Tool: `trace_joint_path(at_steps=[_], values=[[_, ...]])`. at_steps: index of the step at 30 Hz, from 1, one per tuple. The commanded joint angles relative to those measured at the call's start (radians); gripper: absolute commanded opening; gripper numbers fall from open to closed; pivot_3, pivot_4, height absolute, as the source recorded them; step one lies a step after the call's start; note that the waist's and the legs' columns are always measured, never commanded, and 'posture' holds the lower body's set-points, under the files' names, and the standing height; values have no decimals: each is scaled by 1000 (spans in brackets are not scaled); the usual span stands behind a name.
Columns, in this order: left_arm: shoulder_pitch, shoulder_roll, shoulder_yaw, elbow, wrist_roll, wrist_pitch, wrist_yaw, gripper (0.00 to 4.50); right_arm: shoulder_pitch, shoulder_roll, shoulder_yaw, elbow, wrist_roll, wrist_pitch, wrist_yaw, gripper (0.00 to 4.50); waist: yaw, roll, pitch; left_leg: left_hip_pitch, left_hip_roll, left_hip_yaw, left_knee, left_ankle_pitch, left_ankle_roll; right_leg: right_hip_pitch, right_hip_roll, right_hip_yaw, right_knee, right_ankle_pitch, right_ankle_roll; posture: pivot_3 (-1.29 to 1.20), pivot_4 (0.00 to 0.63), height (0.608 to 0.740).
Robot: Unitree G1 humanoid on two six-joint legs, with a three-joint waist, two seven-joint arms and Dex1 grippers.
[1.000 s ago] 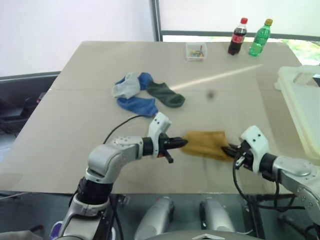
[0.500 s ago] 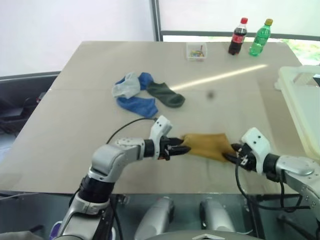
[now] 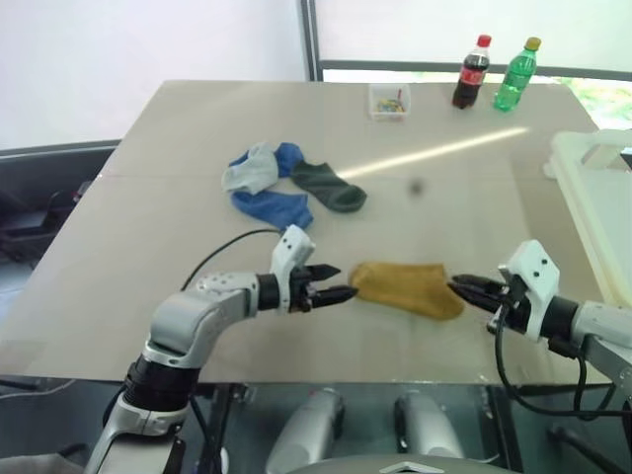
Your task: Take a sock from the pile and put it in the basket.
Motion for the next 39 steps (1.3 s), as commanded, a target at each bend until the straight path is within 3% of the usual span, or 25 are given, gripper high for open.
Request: trace_joint_path(at_steps=[1, 5, 12, 24, 29, 34, 39], values=[[4, -4, 24, -12, -18, 26, 22, 3456, -42, 35, 93, 10, -47, -65, -12, 54, -2, 0, 0, 0, 0, 0, 0, 0, 0, 0, 0, 0, 0, 0, 0, 0, 150, 739], [-1, -22, 48, 9, -41, 66, 42, 3456, -76, 75, 204, 107, -146, -143, -20, 54, 0, 0, 0, 0, 1, 0, -1, 0, 0, 0, 1, 0, 0, 0, 0, 0, 150, 739], [-47, -32, 31, 33, -45, 120, 61, 3456, -63, 47, 332, 313, -312, -303, 45, 54, 1, 0, 0, 1, -1, 0, -1, 0, 0, 0, 2, 0, 0, 0, 0, 0, 150, 739], [-70, -32, 14, 28, -72, 174, 52, 3456, -50, 87, 382, 382, -381, -351, 46, 54, -1, -3, -3, 4, 0, 0, -1, 0, 0, 1, 2, 0, 0, 0, 0, 0, 150, 739], [-118, -72, -55, 80, -37, 164, 56, 3456, -52, 101, 385, 376, -390, -344, 50, 54, 0, -5, -5, 4, 0, 0, -1, 0, 0, 1, 2, 0, 1, 0, 0, 0, 150, 739], [-152, -121, -34, 103, -81, 157, 20, 3456, -51, 112, 381, 367, -392, -337, 49, 54, -2, -5, -6, 4, 0, 0, -1, 0, 0, 1, 2, 0, 1, 0, 0, 0, 150, 739], [-178, -151, -68, 127, -62, 41, -59, 3456, -40, 112, 371, 345, -385, -324, 49, 54, -1, -5, -6, 4, 1, 0, -1, 0, -1, 1, 2, 0, 1, 0, 0, 0, 150, 739]])
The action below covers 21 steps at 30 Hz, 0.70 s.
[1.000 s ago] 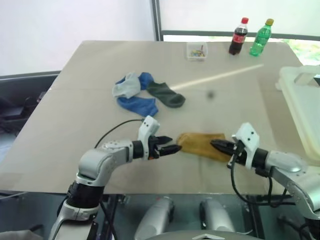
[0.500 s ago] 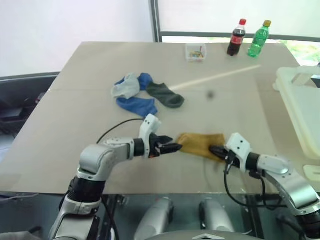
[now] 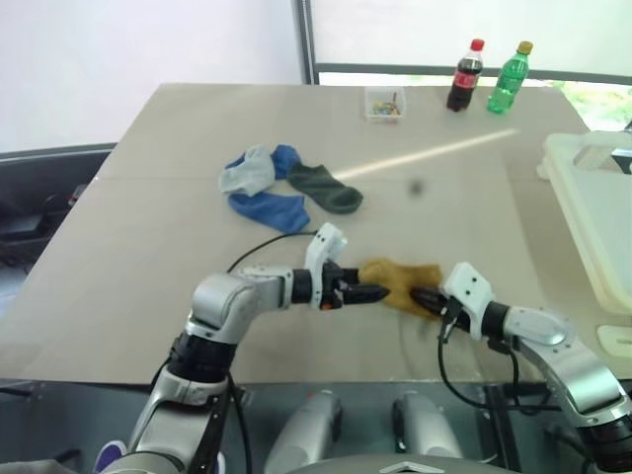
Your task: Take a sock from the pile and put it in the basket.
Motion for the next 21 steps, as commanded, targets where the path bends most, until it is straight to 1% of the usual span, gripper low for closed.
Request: trace_joint_path(at_steps=[1, 8, 16, 21], values=[[-30, -25, -5, 1, -11, -75, -60, 3456, 26, -3, 20, 9, -11, 39, 4, 54, 1, 0, 0, 0, 0, 0, 0, 0, 0, 0, 0, 0, 0, 0, 0, 0, 150, 739], [-51, -67, -61, 55, 2, -122, -135, 3456, 22, 0, -4, -18, -5, 63, -13, 54, 1, 0, 0, 0, 0, 0, 0, 0, 0, 0, 0, 0, 0, 0, 0, 0, 150, 739], [-115, -185, -103, 204, 22, -171, -195, 3456, 40, -14, -34, -89, 18, 114, -13, 54, 3, 0, 0, -1, 0, 0, 0, 0, 0, 0, 1, 0, -1, 0, 0, 0, 150, 739], [-140, -252, -132, 278, 47, -192, -205, 3456, 54, -17, -55, -136, 33, 150, -17, 54, 3, 0, 0, -3, -2, 0, 0, 0, 0, 0, 1, -1, -1, 0, 0, 0, 150, 739]])
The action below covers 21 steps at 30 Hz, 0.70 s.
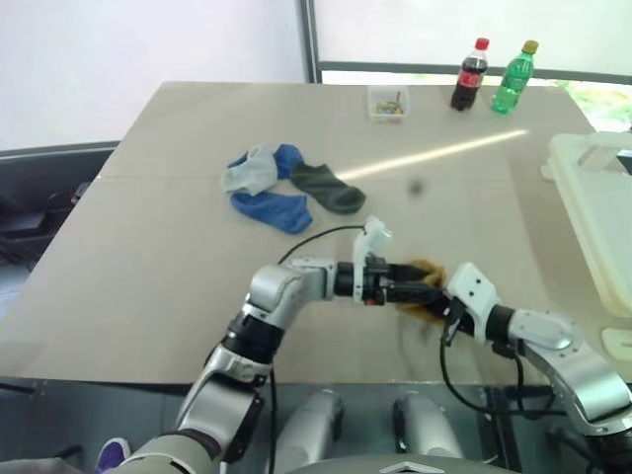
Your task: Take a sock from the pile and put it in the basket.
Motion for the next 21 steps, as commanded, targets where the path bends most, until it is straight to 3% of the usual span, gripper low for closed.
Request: trace_joint_path(at_steps=[1, 10, 17, 21], values=[[-26, -43, -25, 36, 15, -30, -23, 3456, 20, -9, -17, -52, 21, 44, -3, 54, 0, 0, 0, 0, 0, 0, 0, 0, 0, 0, 0, 0, 0, 0, 0, 0, 150, 739], [-46, -124, -80, 218, 133, -132, -24, 3456, 35, -37, -75, -163, 75, 57, 17, 54, 0, 0, 0, -1, 0, 0, 0, 0, 0, 0, 0, -1, 0, 0, 0, 0, 150, 739], [-46, -109, -118, 303, 210, -187, -64, 3456, 82, -74, -145, -227, 90, 32, 21, 54, 3, 0, 0, -1, -1, -1, 0, 0, 0, 0, -1, -2, 0, 0, 0, 0, 150, 739], [-42, -95, -133, 315, 236, -223, -97, 3456, 160, -61, -263, -306, 204, 74, 28, 54, 2, 0, 0, -1, -1, -1, 0, 0, 0, 0, -1, -2, -1, 0, 1, 0, 150, 739]])
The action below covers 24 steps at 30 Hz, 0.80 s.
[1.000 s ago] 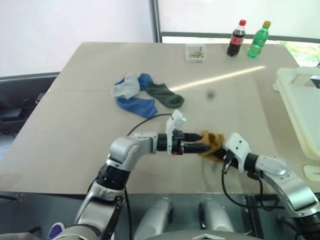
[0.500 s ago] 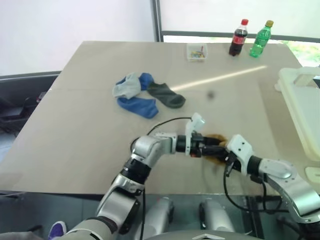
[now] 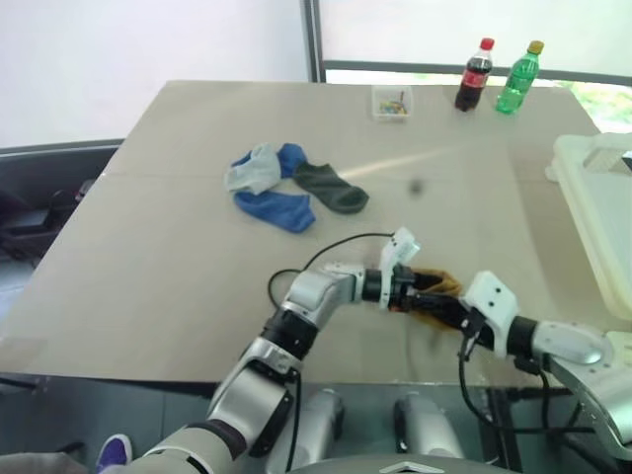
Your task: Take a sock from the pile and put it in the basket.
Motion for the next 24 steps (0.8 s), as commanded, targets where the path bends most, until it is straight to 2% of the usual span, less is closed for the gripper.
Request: trace_joint_path(at_steps=[1, 9, 15, 18, 21, 24], values=[[22, 21, -55, 45, 71, -9, -14, 3456, 38, 10, -159, -151, 127, 6, 6, 54, -1, 0, 0, 0, 0, 0, 0, 0, 0, 0, 0, 0, 0, 0, 0, 0, 150, 739], [25, 75, -9, -61, 29, 22, -58, 3456, 105, 22, -355, -234, 300, 101, -45, 54, -3, 0, 0, 1, 1, 0, 0, 0, 0, 0, 0, 1, 1, 0, 0, 0, 150, 739], [46, 173, 43, -263, -46, 142, -69, 3456, 25, 0, -426, -182, 377, 155, -99, 54, -4, 0, 1, 0, 1, 1, 0, 0, 0, 0, 0, 1, 0, 0, 0, 0, 150, 739], [67, 214, 46, -328, -45, 150, -55, 3456, -54, -2, -374, -127, 376, 183, -137, 842, -4, 0, 1, 1, 2, 1, 0, 0, 0, 0, 0, 2, 0, 0, 0, 0, 150, 739], [82, 242, 59, -375, -33, 129, -30, 3456, -120, 14, -253, -99, 357, 194, -147, 2199, -1, 1, 1, 0, 2, 0, 0, 0, 0, 0, 0, 1, 0, 0, 0, 0, 150, 739], [101, 279, 87, -432, -44, 118, -19, 3456, -191, 52, -114, -31, 273, 198, -207, 3609, -2, 1, 1, -1, 2, 0, 0, 0, 0, -1, -2, 1, 0, 0, -1, 0, 150, 739]])
